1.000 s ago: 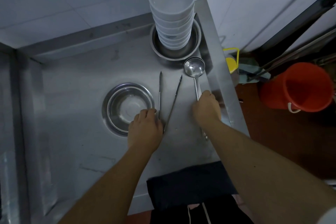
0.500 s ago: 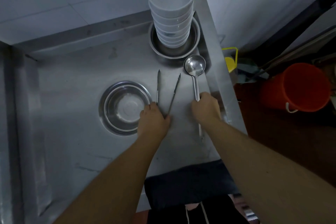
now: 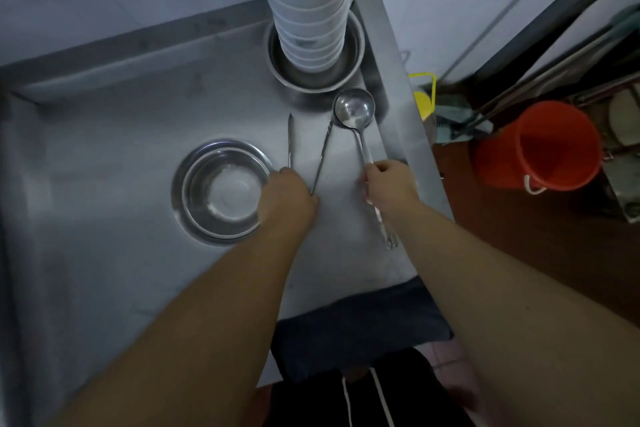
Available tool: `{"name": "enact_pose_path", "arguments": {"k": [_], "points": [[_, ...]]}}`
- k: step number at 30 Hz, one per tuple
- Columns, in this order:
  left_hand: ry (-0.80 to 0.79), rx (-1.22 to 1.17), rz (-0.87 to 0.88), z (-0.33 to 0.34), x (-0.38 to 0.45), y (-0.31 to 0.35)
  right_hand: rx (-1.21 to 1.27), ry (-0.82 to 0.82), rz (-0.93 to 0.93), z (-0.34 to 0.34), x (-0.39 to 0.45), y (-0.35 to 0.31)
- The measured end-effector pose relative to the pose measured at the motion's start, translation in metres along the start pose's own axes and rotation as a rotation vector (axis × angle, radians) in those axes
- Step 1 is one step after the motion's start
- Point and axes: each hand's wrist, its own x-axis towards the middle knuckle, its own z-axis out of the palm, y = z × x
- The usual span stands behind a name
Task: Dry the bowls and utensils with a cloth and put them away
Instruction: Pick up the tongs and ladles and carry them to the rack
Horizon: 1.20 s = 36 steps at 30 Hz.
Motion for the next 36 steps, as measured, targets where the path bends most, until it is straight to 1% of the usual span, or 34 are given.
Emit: {"name": "enact_pose_path", "arguments": {"k": [3, 9, 15, 21, 27, 30, 36], "points": [[-0.015, -0.057, -0.009, -0.002, -0.001, -0.002, 0.075, -0.017, 0.034, -0.004, -0.002, 0.004], [-0.027, -0.210, -0.050, -0.018, -0.024, -0.024, 0.018, -0.022, 0.027, -0.012, -0.025, 0.005], [-0.019, -0.265, -0.088, -0.036, -0.066, -0.053, -0.084, -0.040, -0.029, -0.020, -0.077, 0.002], [0.031, -0.311, -0.096, -0.052, -0.116, -0.070, -0.071, -0.085, -0.103, -0.031, -0.115, -0.009], [0.115, -0.423, -0.199, -0.069, -0.169, -0.075, -0.126, -0.200, -0.211, -0.043, -0.138, -0.034], [0.182, -0.500, -0.273, -0.070, -0.202, -0.077, -0.206, -0.282, -0.313, -0.050, -0.149, -0.046], [0.320, -0.631, -0.485, -0.055, -0.283, -0.077, -0.402, -0.438, -0.552, -0.064, -0.185, -0.060]]}}
